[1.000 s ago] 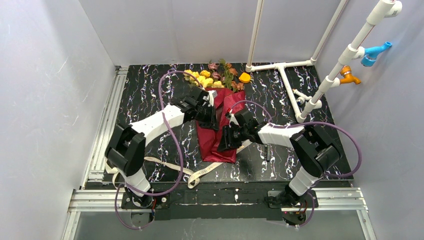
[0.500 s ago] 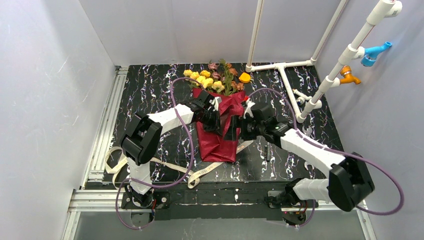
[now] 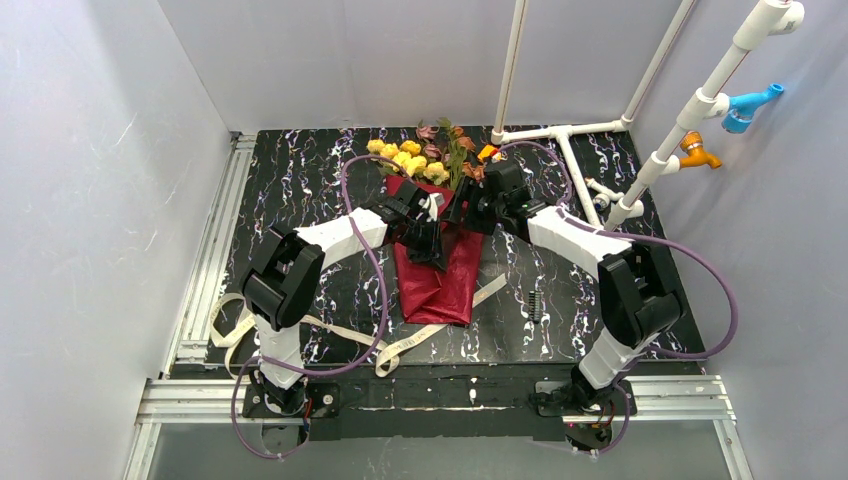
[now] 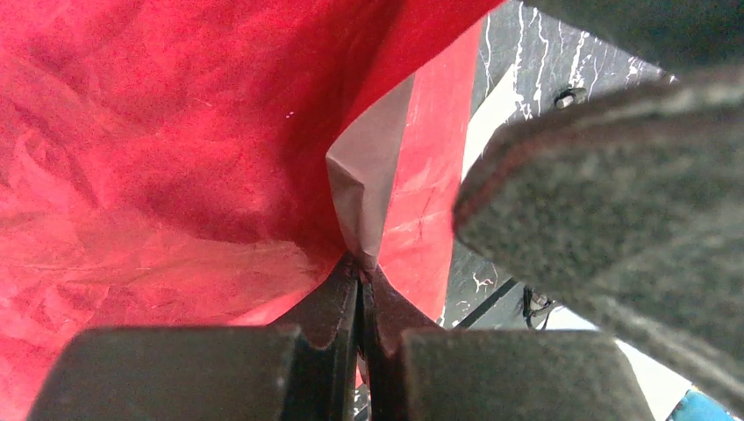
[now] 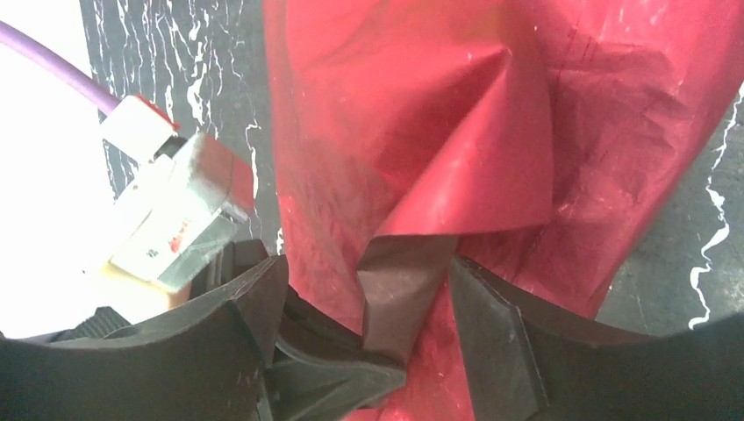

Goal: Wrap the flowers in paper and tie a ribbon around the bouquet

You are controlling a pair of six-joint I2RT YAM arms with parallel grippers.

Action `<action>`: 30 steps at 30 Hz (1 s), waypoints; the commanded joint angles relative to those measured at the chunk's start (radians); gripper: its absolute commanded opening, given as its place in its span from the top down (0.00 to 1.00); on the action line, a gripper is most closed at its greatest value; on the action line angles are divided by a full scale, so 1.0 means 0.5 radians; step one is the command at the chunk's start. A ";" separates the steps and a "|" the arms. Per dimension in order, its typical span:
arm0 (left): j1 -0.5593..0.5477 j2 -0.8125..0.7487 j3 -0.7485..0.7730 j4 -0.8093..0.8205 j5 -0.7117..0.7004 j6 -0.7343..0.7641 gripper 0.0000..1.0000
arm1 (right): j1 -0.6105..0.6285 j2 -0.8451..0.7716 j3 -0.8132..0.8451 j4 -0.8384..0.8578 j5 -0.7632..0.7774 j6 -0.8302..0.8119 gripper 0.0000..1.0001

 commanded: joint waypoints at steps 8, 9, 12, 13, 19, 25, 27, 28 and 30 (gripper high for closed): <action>-0.036 -0.029 0.084 -0.064 -0.003 0.055 1.00 | 0.005 0.119 0.202 -0.091 0.147 0.023 0.55; -0.037 -0.031 0.087 -0.074 -0.010 0.059 1.00 | 0.005 0.121 0.204 -0.115 0.151 0.017 0.60; -0.038 -0.044 0.101 -0.104 -0.042 0.070 1.00 | 0.005 0.131 0.221 -0.188 0.148 -0.013 0.72; -0.039 -0.051 0.102 -0.111 -0.055 0.073 1.00 | 0.003 0.134 0.225 -0.203 0.146 -0.023 0.76; -0.042 -0.079 0.117 -0.177 -0.108 0.095 0.99 | 0.005 0.121 0.246 -0.253 0.176 -0.075 0.99; -0.065 -0.158 0.121 -0.201 -0.086 0.111 0.68 | 0.000 0.124 0.286 -0.288 0.209 -0.143 0.99; -0.081 -0.259 0.090 -0.203 -0.101 0.139 0.56 | -0.011 0.125 0.292 -0.289 0.210 -0.173 0.99; -0.086 -0.298 0.084 -0.224 -0.136 0.143 0.52 | -0.019 0.125 0.298 -0.288 0.205 -0.198 0.99; -0.089 -0.368 0.085 -0.305 -0.219 0.147 0.50 | -0.037 0.125 0.307 -0.277 0.177 -0.245 0.99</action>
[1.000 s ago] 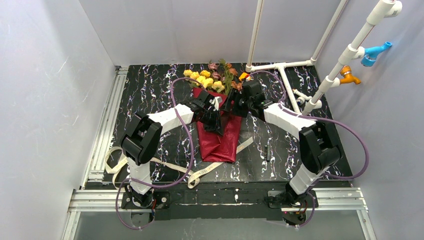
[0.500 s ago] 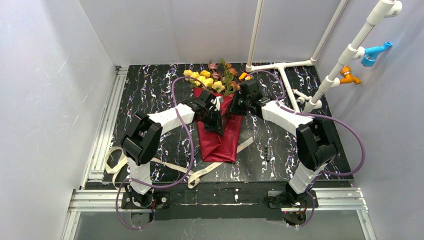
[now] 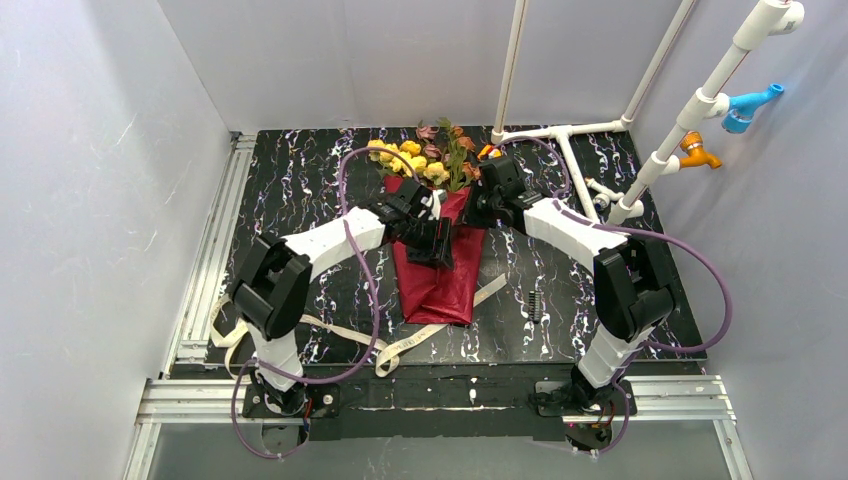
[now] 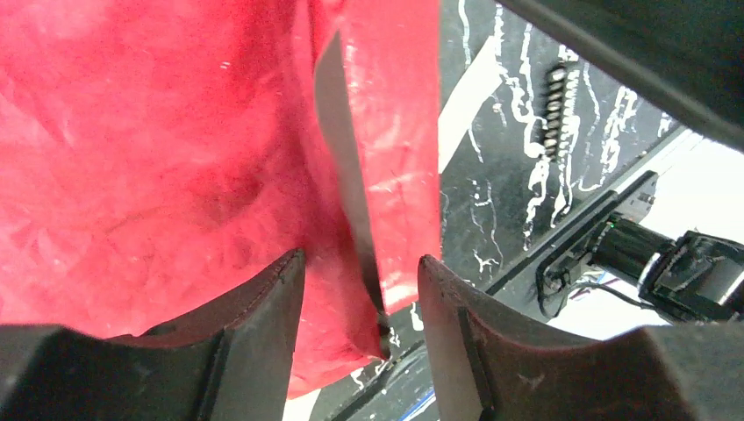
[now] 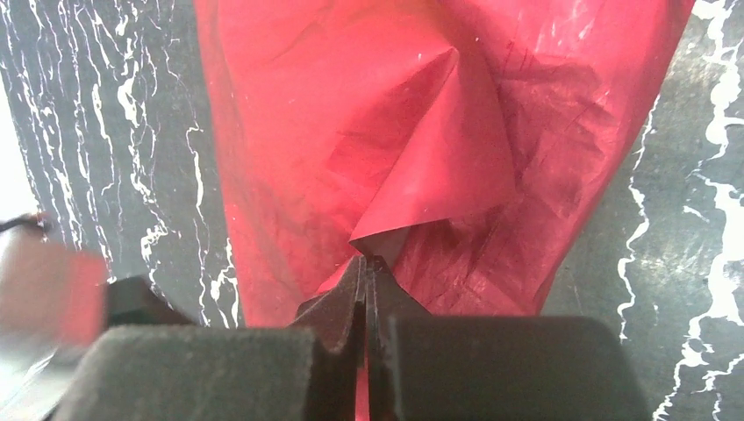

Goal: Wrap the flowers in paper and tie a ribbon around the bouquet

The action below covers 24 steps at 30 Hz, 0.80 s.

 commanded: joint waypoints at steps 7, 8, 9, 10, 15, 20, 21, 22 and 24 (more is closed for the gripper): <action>-0.037 -0.438 -0.131 -0.214 -0.189 0.060 0.50 | -0.111 0.006 0.092 -0.002 -0.040 -0.200 0.99; -0.038 -0.453 -0.160 -0.212 -0.190 0.063 0.49 | -0.120 0.000 0.076 0.004 -0.042 -0.203 0.99; -0.038 -0.470 -0.199 -0.210 -0.191 0.065 0.49 | -0.130 -0.004 0.058 0.016 -0.054 -0.212 0.99; -0.040 -0.474 -0.224 -0.205 -0.180 0.065 0.50 | -0.139 -0.008 0.041 0.019 -0.057 -0.214 0.99; -0.061 -0.420 -0.234 -0.168 -0.144 0.050 0.64 | -0.163 -0.007 -0.046 0.033 -0.069 -0.231 0.99; -0.097 -0.259 -0.166 -0.142 -0.162 0.029 0.74 | -0.163 0.043 -0.127 0.066 -0.129 -0.236 0.99; -0.102 -0.226 -0.160 -0.135 -0.165 0.026 0.75 | -0.163 0.050 -0.147 0.077 -0.130 -0.236 0.99; -0.110 -0.196 -0.157 -0.123 -0.164 0.021 0.76 | -0.163 0.056 -0.163 0.090 -0.128 -0.237 0.99; -0.121 -0.133 -0.169 -0.095 -0.149 0.006 0.77 | -0.166 0.072 -0.185 0.096 -0.121 -0.244 0.99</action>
